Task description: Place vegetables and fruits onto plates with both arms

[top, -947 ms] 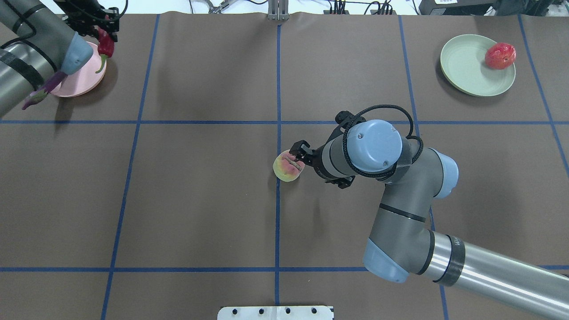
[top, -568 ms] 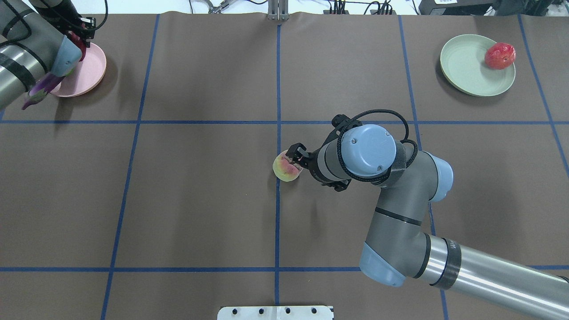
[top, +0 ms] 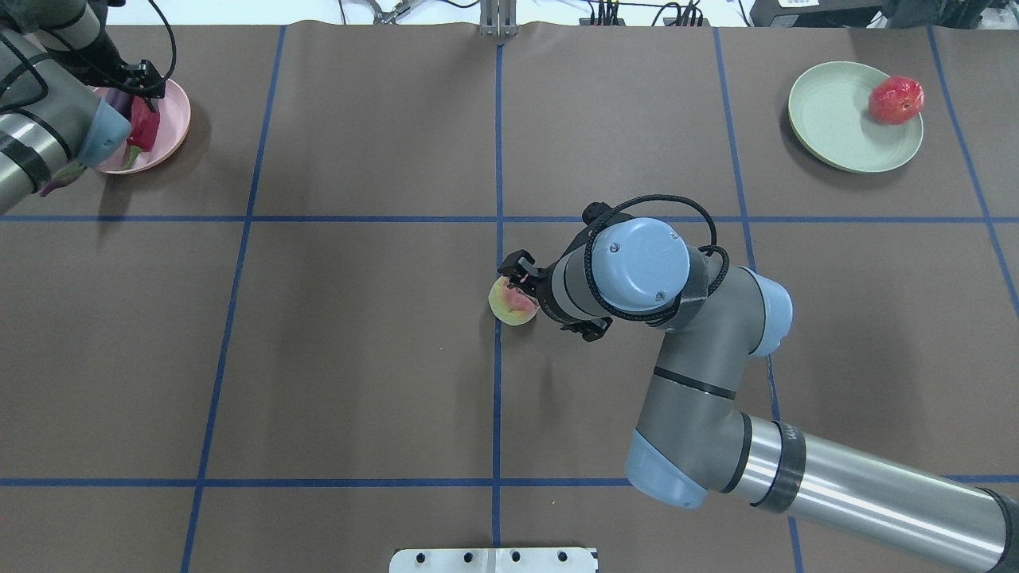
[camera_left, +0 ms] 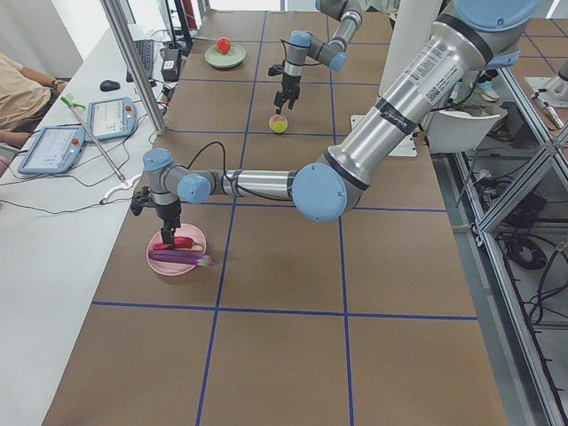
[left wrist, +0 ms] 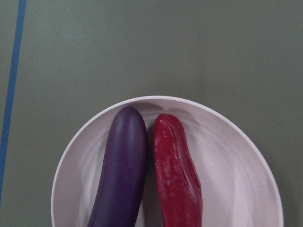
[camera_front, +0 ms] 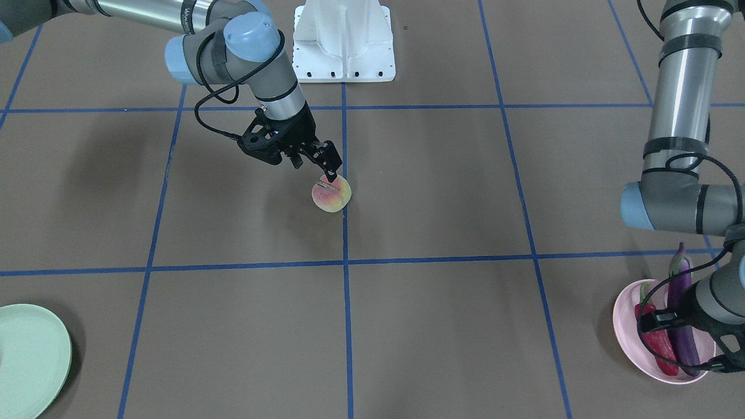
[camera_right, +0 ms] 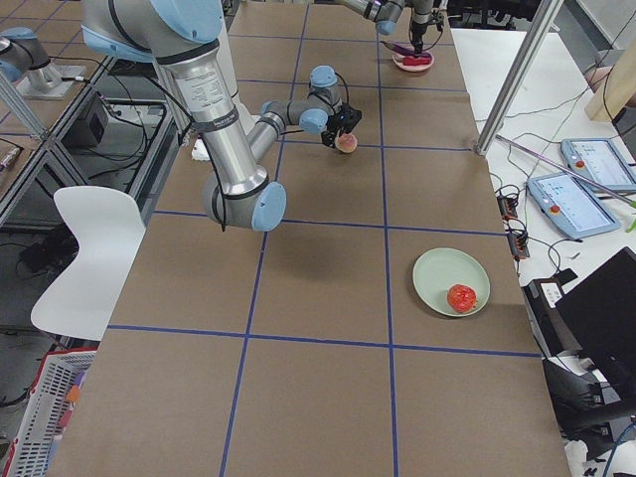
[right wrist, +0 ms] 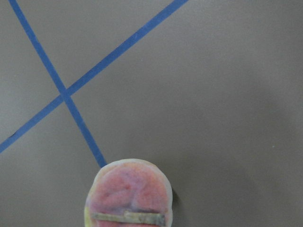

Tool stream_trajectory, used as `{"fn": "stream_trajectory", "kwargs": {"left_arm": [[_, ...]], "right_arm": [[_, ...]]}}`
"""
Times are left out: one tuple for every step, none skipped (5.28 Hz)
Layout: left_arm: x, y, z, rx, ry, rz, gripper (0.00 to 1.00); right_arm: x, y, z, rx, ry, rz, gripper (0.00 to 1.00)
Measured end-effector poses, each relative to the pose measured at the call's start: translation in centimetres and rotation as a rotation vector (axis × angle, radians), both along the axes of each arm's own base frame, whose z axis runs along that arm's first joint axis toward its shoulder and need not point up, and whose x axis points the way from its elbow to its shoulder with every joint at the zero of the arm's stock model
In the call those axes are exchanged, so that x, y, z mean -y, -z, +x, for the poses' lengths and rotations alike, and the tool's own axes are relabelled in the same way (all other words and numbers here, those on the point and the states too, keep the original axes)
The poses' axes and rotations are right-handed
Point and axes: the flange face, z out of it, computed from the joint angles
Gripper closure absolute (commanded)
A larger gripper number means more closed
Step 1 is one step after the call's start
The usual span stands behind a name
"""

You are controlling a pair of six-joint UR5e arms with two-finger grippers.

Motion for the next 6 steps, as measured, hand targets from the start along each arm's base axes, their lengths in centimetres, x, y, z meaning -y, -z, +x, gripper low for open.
{"fn": "stream_trajectory", "kwargs": {"left_arm": [[-0.4, 1.9, 0.0, -0.036, 0.003, 0.018, 0.0], [-2.0, 3.6, -0.4, -0.112, -0.005, 0.021, 0.0], [-3.9, 4.2, -0.8, -0.174, -0.014, 0.011, 0.0], [-5.2, 4.2, -1.4, -0.196, -0.014, 0.012, 0.0], [-6.6, 4.4, -2.1, -0.206, -0.012, 0.015, 0.0], [-8.6, 5.1, -3.4, -0.209, -0.007, 0.013, 0.0]], "right_arm": [[0.7, 0.0, -1.1, -0.01, -0.026, -0.013, 0.0], [1.1, -0.1, -1.5, -0.018, -0.041, -0.012, 0.0], [1.4, -0.2, -1.8, -0.023, -0.048, -0.011, 0.0], [1.6, -0.2, -2.3, -0.029, -0.054, -0.011, 0.0], [1.8, -0.3, -2.8, -0.037, -0.059, -0.011, 0.0], [1.8, -0.4, -3.1, -0.042, -0.057, -0.012, 0.0]]}}
